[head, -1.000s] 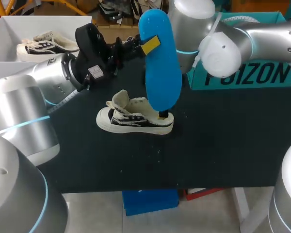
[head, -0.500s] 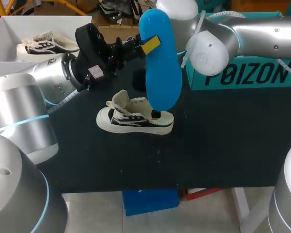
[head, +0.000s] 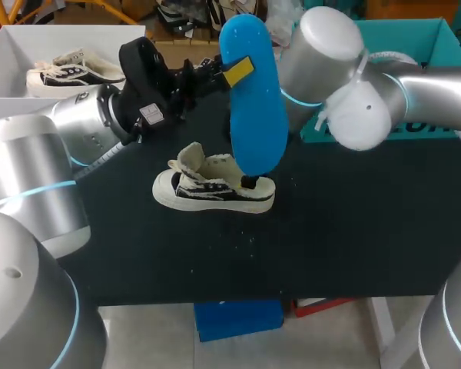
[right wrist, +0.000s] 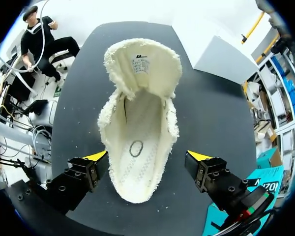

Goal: Take the shoe out of the shoebox, open the shoe tongue, remove and reinsert the insole, then place the shoe into the shoebox

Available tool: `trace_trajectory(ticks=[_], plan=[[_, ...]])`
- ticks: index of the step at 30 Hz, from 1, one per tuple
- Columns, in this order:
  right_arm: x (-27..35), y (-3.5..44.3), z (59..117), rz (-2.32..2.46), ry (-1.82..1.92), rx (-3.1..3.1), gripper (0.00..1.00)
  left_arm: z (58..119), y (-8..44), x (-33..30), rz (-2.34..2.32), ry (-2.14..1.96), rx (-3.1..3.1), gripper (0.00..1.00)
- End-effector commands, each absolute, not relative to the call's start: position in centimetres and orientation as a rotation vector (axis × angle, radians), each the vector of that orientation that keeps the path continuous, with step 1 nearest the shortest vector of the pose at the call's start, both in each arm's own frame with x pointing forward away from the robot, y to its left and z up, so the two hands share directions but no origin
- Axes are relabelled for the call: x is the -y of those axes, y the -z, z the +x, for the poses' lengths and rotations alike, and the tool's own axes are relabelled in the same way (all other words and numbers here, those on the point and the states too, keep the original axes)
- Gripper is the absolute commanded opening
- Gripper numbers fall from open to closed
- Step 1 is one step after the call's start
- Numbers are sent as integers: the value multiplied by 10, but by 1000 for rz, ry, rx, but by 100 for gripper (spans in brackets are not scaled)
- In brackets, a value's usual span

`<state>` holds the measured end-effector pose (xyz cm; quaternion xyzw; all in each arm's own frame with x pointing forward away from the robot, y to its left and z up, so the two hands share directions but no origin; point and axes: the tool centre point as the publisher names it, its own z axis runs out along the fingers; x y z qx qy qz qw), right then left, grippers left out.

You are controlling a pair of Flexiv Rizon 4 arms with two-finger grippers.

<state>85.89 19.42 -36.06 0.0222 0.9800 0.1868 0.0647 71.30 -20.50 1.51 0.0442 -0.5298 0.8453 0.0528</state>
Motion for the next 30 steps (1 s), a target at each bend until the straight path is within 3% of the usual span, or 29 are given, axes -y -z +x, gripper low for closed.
trace_trajectory(ticks=[1, 16, 30], plan=[[-186, 365, 852, 38, -903, -2824, 100, 713, -15, 207, 135, -2573, 1612, 0], [-193, 370, 853, 49, -1267, -2681, 100, 713, -15, 207, 135, -2573, 1612, 0], [-186, 386, 845, 68, -1328, -2672, 100, 713, -15, 207, 135, -2573, 1612, 0]])
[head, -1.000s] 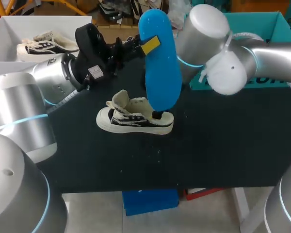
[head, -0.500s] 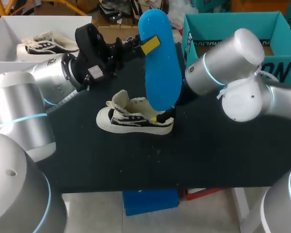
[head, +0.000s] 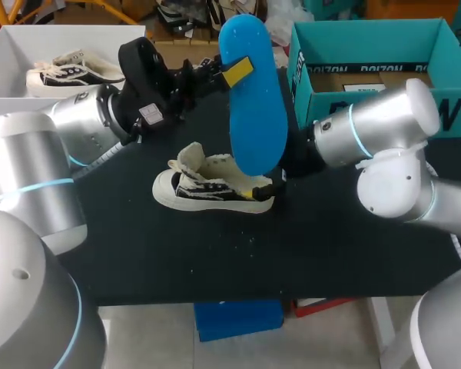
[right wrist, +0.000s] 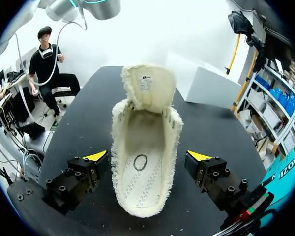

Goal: Take the shoe out of the shoebox, open the shoe tongue, remove and reinsert the insole, then place the shoe into the shoebox

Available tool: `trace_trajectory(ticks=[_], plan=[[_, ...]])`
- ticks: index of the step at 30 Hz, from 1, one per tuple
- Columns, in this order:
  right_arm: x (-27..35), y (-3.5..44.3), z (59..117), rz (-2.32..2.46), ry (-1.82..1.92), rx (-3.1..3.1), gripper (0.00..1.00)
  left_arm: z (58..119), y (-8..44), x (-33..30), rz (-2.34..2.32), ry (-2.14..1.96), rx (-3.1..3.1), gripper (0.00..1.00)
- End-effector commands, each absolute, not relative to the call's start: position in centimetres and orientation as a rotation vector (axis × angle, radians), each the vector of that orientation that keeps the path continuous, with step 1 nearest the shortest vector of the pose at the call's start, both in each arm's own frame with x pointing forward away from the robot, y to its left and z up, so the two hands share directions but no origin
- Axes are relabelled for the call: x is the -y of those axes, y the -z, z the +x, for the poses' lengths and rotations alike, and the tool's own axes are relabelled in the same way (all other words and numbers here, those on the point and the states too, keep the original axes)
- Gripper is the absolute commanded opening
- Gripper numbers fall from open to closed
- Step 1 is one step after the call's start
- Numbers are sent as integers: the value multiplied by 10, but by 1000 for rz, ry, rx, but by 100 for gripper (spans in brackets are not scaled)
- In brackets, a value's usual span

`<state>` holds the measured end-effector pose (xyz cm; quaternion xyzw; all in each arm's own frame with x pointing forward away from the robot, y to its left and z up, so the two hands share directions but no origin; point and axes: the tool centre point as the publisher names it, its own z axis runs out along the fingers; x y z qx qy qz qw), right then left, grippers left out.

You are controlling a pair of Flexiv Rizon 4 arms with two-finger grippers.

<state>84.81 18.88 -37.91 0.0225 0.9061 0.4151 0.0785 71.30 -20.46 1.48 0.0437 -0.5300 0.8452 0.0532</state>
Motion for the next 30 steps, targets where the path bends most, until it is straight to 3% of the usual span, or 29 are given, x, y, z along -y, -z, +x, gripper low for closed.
trace_trajectory(ticks=[1, 30], plan=[[-185, 388, 844, 74, -1332, -2674, 100, 713, -15, 207, 135, -2573, 1612, 0], [-171, 429, 831, 141, -1447, -2705, 100, 713, -15, 207, 135, -2573, 1612, 0]])
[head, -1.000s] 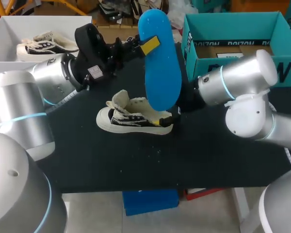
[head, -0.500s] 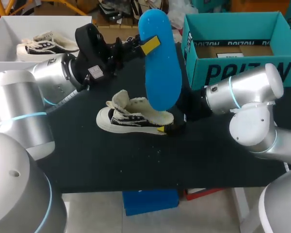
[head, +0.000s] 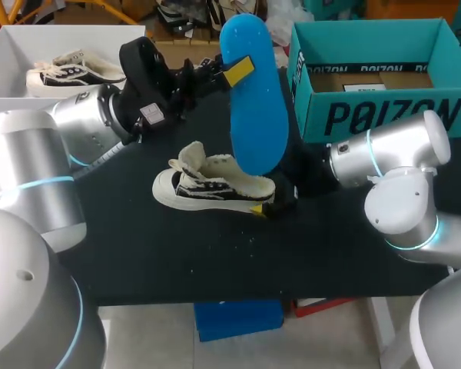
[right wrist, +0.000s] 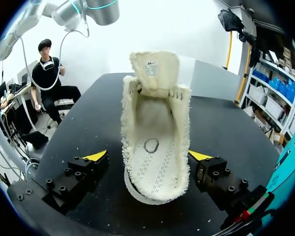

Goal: Take the shoe out of the shoebox, open the shoe tongue, remove and reinsert the insole, then place the shoe into the shoebox

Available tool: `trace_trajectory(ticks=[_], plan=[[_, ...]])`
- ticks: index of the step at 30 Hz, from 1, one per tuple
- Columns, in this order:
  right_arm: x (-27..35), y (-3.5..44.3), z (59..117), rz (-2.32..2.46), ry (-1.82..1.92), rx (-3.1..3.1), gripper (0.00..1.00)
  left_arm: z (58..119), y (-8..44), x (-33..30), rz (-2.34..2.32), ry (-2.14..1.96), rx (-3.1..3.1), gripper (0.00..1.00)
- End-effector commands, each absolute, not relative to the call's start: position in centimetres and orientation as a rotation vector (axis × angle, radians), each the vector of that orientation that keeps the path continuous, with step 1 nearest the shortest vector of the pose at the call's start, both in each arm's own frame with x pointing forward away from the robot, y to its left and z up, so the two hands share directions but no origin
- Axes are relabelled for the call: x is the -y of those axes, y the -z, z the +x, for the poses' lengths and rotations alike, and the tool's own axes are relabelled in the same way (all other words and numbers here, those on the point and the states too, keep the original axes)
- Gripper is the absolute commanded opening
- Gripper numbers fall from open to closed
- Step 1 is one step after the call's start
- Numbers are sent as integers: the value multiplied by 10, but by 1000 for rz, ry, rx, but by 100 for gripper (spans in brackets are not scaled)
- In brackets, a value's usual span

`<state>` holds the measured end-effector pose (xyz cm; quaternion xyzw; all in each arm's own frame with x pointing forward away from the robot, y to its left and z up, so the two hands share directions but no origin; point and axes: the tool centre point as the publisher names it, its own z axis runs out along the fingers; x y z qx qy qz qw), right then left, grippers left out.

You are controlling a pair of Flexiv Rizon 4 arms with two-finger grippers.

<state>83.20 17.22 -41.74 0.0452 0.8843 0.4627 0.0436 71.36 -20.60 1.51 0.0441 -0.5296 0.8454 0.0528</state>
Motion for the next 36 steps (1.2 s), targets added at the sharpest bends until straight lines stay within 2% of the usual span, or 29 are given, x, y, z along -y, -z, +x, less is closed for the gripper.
trace_trajectory(ticks=[1, 5, 20, 36], plan=[[-171, 430, 831, 141, -1460, -2702, 100, 713, -15, 207, 135, -2573, 1612, 0], [-167, 429, 830, 135, -1442, -2727, 100, 713, -15, 207, 135, -2573, 1612, 0], [-149, 377, 847, -64, -1121, -2943, 100, 713, -15, 207, 135, -2573, 1612, 0], [-163, 350, 873, -105, -351, -3130, 98, 713, -15, 207, 135, -2573, 1612, 0]])
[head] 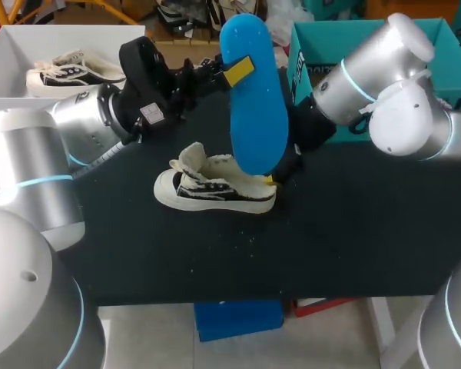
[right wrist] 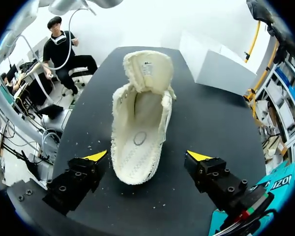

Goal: Take the shoe out of the shoebox, open the shoe tongue, remove and reinsert the insole, then place the shoe into the shoebox

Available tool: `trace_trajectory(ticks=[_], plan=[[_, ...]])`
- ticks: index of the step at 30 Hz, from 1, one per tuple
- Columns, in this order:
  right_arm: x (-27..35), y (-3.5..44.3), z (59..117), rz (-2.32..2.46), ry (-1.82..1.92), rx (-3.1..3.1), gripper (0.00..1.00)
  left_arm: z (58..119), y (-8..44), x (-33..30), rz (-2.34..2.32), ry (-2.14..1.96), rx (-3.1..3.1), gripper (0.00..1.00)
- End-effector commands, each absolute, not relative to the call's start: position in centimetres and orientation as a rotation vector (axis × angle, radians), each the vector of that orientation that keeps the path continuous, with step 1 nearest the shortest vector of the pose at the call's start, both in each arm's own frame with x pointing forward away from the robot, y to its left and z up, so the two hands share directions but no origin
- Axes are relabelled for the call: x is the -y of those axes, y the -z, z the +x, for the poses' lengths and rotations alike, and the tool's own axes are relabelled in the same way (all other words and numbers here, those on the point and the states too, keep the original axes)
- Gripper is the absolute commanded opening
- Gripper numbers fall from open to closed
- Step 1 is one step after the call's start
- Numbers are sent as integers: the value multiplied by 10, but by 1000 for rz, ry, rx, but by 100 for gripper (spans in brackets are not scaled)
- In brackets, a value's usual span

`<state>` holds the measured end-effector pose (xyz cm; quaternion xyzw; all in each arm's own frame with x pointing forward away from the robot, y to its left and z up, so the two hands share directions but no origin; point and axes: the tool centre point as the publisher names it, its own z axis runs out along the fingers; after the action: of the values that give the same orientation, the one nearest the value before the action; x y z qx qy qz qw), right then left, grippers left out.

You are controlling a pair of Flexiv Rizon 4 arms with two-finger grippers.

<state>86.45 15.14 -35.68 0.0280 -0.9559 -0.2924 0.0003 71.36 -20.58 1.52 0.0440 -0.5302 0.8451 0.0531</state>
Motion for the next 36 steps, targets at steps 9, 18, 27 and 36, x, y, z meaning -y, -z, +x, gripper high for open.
trace_trajectory(ticks=[9, 18, 27, 36], plan=[[-190, 353, 878, 170, 109, 3099, 87, 713, -15, 207, 135, -2573, 1612, 0], [-209, 362, 881, 175, 40, 3092, 85, 713, -15, 207, 135, -2573, 1612, 0], [-223, 376, 885, 181, 39, 3091, 90, 713, -15, 207, 135, -2573, 1612, 0], [-226, 394, 881, 141, 36, 3078, 77, 713, -15, 207, 135, -2573, 1612, 0]])
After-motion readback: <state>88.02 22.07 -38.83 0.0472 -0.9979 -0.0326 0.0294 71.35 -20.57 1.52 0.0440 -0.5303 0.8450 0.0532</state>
